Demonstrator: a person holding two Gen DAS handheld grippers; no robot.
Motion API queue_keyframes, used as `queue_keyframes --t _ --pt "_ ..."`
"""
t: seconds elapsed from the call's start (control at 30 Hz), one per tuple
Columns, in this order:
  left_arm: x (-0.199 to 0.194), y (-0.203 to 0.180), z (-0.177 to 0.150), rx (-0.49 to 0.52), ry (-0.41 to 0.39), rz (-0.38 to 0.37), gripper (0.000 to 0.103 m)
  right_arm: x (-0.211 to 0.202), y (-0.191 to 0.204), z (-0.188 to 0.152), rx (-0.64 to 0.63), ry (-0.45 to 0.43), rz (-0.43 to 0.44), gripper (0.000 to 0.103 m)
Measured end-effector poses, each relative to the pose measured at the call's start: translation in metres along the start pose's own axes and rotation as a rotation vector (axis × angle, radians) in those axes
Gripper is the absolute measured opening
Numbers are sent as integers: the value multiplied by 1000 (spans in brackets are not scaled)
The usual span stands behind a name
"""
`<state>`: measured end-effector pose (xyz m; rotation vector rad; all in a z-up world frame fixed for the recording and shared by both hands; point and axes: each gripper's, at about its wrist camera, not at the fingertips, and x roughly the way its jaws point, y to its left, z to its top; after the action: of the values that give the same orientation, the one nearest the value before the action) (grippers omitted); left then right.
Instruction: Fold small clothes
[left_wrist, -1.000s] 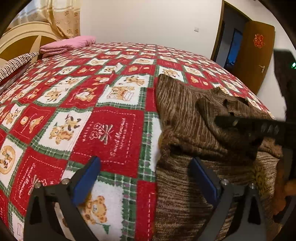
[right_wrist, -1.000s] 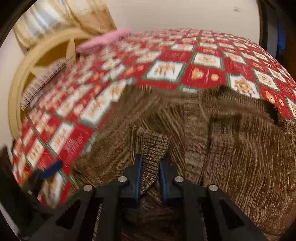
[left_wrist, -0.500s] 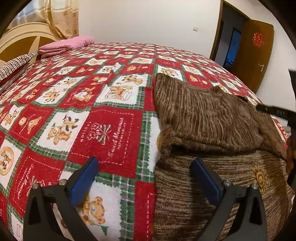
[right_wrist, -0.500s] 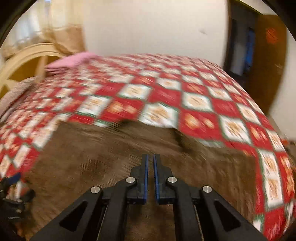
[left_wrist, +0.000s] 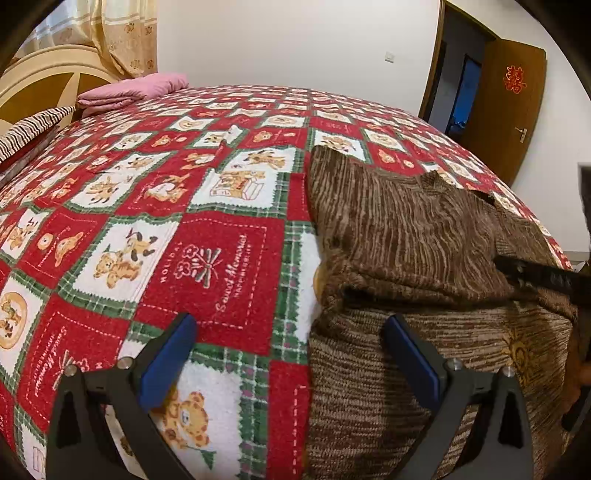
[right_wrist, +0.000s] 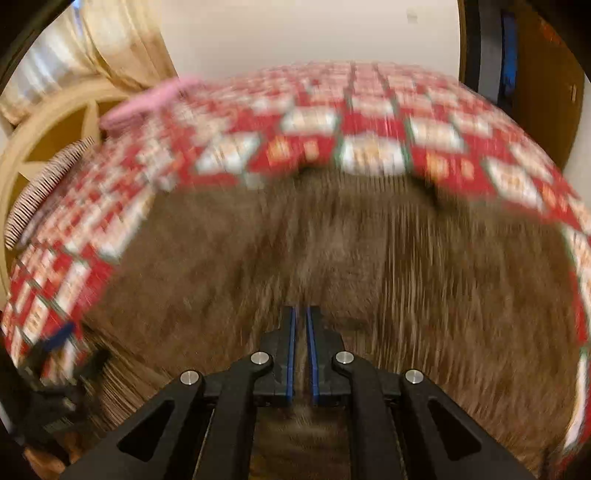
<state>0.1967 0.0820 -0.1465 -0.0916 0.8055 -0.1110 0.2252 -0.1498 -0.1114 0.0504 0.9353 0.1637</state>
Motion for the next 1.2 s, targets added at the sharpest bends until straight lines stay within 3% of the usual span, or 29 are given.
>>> queue_keyframes --t 0.1,0.17,0.23,0.33,0.37,0.4,0.43,0.47,0.53,0.67,0.8,0.93,1.2 --pt "1 0 1 3 4 0 103 -23 3 -16 -72 12 -77 6" --pt "1 0 1 1 5 -3 103 -52 0 -28 -71 -16 -72 6" --pt "1 1 1 2 7 -10 103 -89 -12 -42 -36 -93 -57 6" --pt "-3 3 0 1 11 -23 103 -158 -37 -68 16 -248 -126 11" --pt "-8 4 -2 3 12 -21 103 -184 -49 -80 48 -288 -150 36" --pt "-13 4 -4 6 11 -15 103 -195 -57 -85 67 -302 -157 77" --pt "-20 4 -7 13 6 -9 103 -211 -67 -93 96 -324 -166 91" --pt "-29 5 -12 27 -2 -13 103 -233 -80 -108 134 -366 -174 95" --pt "-48 7 -23 58 -22 -41 103 -252 -95 -123 163 -361 -173 95" --pt "-95 13 -40 149 -72 -132 103 -270 -119 -160 186 -234 -115 95" --pt "-138 22 -52 213 -139 -153 103 -267 -110 -189 126 -123 -114 73" --pt "-158 32 -57 198 -146 -171 103 -256 -104 -217 75 -3 -134 72" --pt "-169 38 -62 193 -163 -182 103 -232 -102 -285 154 189 -115 72"
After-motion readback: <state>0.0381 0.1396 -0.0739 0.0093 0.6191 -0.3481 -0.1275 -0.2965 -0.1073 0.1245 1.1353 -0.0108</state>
